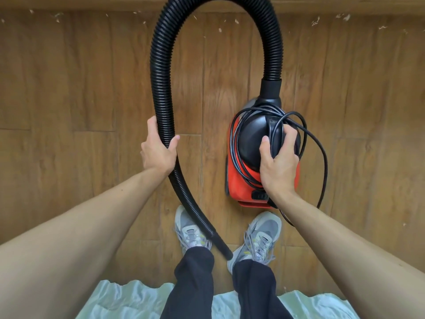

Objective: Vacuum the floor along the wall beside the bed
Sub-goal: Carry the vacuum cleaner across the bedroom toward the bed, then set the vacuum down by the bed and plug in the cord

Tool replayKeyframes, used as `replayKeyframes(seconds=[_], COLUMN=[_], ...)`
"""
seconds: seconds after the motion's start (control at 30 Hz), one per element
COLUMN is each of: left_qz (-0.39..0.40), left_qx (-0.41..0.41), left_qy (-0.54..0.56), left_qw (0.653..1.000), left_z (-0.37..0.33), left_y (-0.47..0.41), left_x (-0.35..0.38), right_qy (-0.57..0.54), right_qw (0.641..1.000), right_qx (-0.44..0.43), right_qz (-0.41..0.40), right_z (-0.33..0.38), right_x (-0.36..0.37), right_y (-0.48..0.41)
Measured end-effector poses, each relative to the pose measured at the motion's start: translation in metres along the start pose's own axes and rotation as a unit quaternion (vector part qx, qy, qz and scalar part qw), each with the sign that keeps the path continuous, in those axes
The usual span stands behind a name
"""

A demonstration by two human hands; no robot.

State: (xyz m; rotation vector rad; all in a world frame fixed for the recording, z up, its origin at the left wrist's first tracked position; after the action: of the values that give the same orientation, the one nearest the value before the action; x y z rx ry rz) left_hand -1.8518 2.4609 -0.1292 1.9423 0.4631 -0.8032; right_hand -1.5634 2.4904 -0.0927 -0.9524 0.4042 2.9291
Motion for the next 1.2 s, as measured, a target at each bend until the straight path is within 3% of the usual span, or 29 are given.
replayKeyframes(seconds=[0.27,0.47,0.63,0.8,1.0,1.2], left_qz=[-0.002,0.013,0.025,0.034,-0.038,-0.111], left_qx=[-0.071,-0.109,-0.001,0.105,0.230,0.300], left_qy=[0.012,-0.046,-0.114,-0.160,-0.248,-0.282], left_qw=[0.997,0.993,0.993,0.981,0.940,0.904], left_z=[-0.009,-0.052,-0.129,-0.232,-0.359,-0.473], left_y=[0.010,0.036,0.069,0.127,0.217,0.324], left_x=[-0.017,-0.050,-0.096,-0.165,-0.285,-0.400], right_qy=[0.051,0.235,0.301,0.358,0.375,0.389], right_qw=[0.994,0.945,0.921,0.913,0.914,0.906], right_qx=[0.053,0.083,0.047,-0.023,-0.099,-0.159], right_qz=[0.078,0.213,0.244,0.193,0.118,0.050], right_z=[0.007,0.026,0.088,0.189,0.340,0.485], right_x=[-0.002,-0.038,-0.089,-0.173,-0.294,-0.425], right_y=[0.006,0.001,-0.023,-0.056,-0.091,-0.100])
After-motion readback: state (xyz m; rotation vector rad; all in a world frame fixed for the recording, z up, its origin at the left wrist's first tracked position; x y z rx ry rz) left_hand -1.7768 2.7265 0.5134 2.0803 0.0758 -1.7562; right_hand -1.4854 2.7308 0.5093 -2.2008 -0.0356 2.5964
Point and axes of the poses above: each hand's wrist, its own y-axis away from the middle knuckle, its own x-axis out of the palm, z = x × y, the point moved 7 cm from there along -y, towards the middle knuckle, and after that the axes turned 12 degrees about -x, right-handed, at the moved point
